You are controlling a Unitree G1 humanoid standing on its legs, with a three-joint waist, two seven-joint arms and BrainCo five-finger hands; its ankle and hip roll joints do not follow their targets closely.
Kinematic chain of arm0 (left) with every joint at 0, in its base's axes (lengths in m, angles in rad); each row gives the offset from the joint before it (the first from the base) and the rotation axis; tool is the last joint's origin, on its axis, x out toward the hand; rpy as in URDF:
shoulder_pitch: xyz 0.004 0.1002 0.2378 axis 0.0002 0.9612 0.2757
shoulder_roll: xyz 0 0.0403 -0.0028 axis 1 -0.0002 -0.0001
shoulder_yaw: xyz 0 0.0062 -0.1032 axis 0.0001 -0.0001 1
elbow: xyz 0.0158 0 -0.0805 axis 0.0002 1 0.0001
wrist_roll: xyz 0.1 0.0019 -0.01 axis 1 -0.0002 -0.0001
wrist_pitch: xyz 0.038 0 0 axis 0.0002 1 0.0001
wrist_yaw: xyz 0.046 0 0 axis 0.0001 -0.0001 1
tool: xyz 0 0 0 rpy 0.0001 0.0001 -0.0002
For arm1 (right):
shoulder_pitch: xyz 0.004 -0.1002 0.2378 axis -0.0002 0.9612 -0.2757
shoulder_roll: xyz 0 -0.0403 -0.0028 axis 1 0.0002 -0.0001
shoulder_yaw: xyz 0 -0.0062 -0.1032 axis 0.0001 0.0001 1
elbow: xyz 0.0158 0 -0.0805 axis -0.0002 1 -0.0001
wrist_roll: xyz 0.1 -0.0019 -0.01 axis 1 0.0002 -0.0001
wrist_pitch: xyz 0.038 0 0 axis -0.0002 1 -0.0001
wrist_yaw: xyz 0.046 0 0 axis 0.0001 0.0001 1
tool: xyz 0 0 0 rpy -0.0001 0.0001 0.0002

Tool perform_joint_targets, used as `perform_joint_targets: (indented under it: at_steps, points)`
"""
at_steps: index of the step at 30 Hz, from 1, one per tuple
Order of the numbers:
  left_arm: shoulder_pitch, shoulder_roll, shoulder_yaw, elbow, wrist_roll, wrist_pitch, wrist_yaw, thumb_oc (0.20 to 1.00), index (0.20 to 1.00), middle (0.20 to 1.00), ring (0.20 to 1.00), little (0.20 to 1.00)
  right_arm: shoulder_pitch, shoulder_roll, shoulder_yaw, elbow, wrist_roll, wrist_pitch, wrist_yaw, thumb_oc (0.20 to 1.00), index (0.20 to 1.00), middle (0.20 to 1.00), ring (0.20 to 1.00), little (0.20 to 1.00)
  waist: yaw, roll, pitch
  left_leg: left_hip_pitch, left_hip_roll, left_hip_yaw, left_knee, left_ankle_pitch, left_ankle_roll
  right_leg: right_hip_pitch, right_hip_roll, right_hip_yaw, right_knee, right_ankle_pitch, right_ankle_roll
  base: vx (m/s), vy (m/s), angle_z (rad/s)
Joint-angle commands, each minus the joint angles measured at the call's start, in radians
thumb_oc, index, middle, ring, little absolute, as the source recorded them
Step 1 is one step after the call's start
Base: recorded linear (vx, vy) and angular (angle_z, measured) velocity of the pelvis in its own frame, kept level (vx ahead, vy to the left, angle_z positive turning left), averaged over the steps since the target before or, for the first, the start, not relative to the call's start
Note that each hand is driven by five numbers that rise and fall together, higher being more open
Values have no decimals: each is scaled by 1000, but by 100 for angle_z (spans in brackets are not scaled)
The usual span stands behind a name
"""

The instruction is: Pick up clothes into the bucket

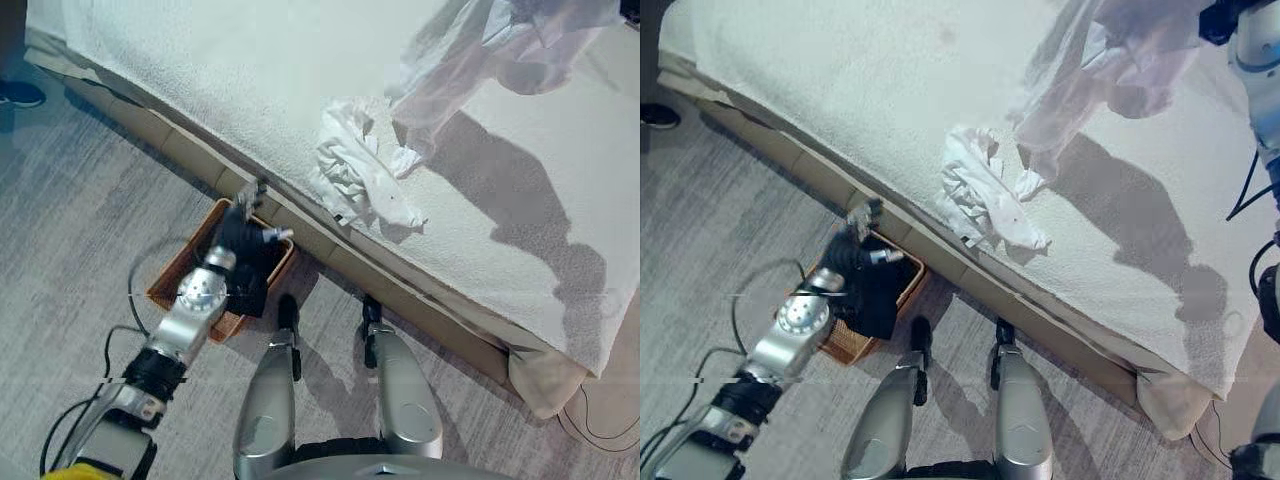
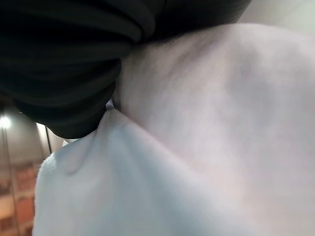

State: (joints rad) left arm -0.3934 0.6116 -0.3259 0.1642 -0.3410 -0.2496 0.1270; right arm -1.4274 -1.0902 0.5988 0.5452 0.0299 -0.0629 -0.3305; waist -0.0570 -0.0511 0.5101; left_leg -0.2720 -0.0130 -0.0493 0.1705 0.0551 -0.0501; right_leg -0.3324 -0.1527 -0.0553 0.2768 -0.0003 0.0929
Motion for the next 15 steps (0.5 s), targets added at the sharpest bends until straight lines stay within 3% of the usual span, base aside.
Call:
perform_joint_targets:
  at_steps: [1, 7, 10, 15]
  points:
    - [30, -4, 16, -69, 8, -43, 11, 1000, 1000, 1000, 1000, 1000, 46, -22, -19, -102, 57, -58, 39, 200, 200, 200, 200, 200, -13, -29, -170, 1, 13, 2, 92, -99, -19, 46, 17, -8, -5, -29, 23, 95, -22, -14]
    - [-5, -7, 22, -87, 77, -11, 17, 1000, 1000, 1000, 1000, 1000, 148, -82, 9, -238, 190, -85, 196, 200, 200, 200, 200, 200, -16, -28, -217, 60, 24, 2, 85, -105, -26, 107, 25, -13, -7, -52, 15, 67, -36, -9]
    - [-60, -8, -8, -57, 138, 6, 17, 1000, 1000, 1000, 1000, 1000, 179, -112, 98, -345, 388, -89, 352, 200, 200, 200, 200, 200, -18, -29, -261, 110, 33, 3, 45, -95, -35, 156, 38, -24, -39, -57, 12, 62, -53, -1]
    - [-132, -59, -70, -17, 143, 16, 7, 1000, 1000, 1000, 1000, 1000, 181, -129, 207, -449, 547, -82, 460, 200, 200, 200, 200, 200, -24, -23, -307, 166, 45, 3, -29, -67, -47, 209, 46, -48, -79, -54, 10, 41, -48, 3]
